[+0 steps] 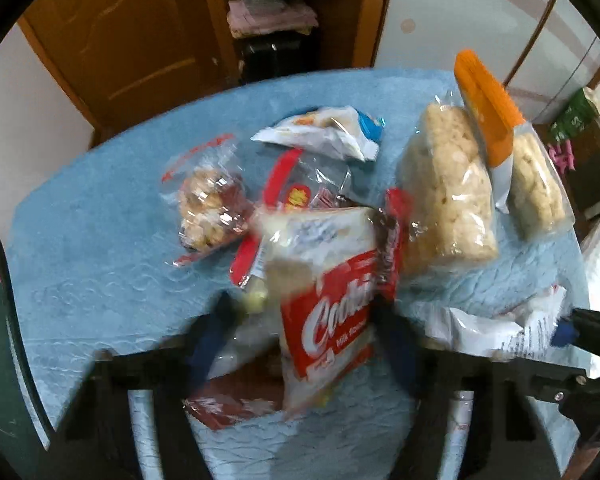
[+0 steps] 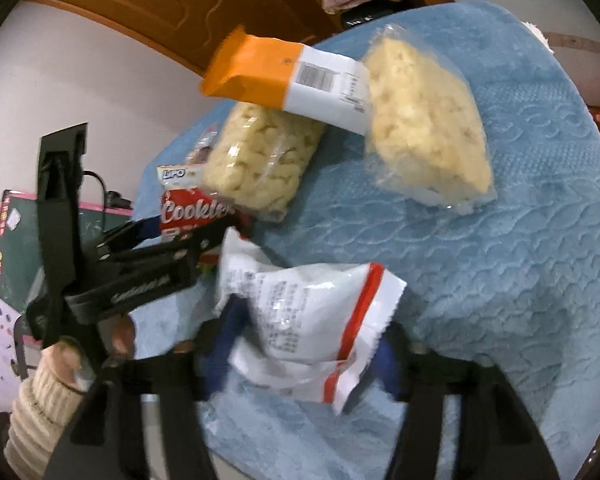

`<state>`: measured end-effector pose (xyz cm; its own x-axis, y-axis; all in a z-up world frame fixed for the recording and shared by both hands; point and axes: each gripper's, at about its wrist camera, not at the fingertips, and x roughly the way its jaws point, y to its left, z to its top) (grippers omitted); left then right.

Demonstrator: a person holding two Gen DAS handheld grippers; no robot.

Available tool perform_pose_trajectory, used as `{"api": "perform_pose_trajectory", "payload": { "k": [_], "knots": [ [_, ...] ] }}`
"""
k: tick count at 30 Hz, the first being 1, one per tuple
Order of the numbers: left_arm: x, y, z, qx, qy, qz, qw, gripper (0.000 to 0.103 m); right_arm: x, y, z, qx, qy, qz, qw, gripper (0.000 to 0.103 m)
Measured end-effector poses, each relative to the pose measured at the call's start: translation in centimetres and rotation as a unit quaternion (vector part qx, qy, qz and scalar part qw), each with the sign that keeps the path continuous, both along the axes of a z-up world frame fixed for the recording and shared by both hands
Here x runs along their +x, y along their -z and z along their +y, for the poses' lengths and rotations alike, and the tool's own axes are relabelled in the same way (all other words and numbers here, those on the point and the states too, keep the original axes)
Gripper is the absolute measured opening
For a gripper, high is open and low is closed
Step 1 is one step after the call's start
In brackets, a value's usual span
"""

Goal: Organize snacks
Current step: 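Grasp the red Cookies pack with the left tool while the right tool grasps the white chip bag, then carry both snacks over the white tray and open both tools to drop them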

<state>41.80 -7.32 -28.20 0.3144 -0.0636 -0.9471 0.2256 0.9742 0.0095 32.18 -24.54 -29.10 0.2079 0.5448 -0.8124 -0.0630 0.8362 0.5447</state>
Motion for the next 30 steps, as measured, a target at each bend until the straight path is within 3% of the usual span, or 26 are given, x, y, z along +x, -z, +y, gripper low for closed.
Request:
{"api": "perform_pose_trajectory", "payload": {
  "k": [4, 6, 12, 16, 22, 30],
  "knots": [
    [-0.4, -1.0, 1.4, -0.032, -0.024, -0.004, 0.9992, 0.017, -1.9, -1.2, 1.0, -0.022, -0.001, -0.029, 0.999, 0.046],
    [-0.8, -1.7, 2.1, -0.045, -0.026, -0.003, 0.9986, 0.014, -3.1, -2.3, 1.5, -0.044, -0.001, -0.054, 0.998, 0.042],
    [-5.6, -5.1, 2.7, -0.026, 0.016, -0.041, 0.9987, 0.013, -6.2, -5.1, 2.8, -0.095, -0.014, -0.094, 0.991, 0.038],
    [-8.5, -8.1, 3.6, -0.034, 0.036, -0.062, 0.9968, 0.013, -7.8, -8.1, 2.8, -0.104, -0.009, -0.120, 0.987, 0.037],
    [-13.5, -14.1, 5.9, -0.085, 0.059, -0.092, 0.9903, 0.013, -9.7, -13.7, 1.1, -0.093, 0.018, -0.165, 0.982, 0.037],
    [-22.6, -21.7, 8.0, -0.118, 0.083, -0.149, 0.9783, 0.013, -17.7, -22.4, 2.0, -0.068, 0.028, -0.252, 0.965, 0.037]
  ]
}}
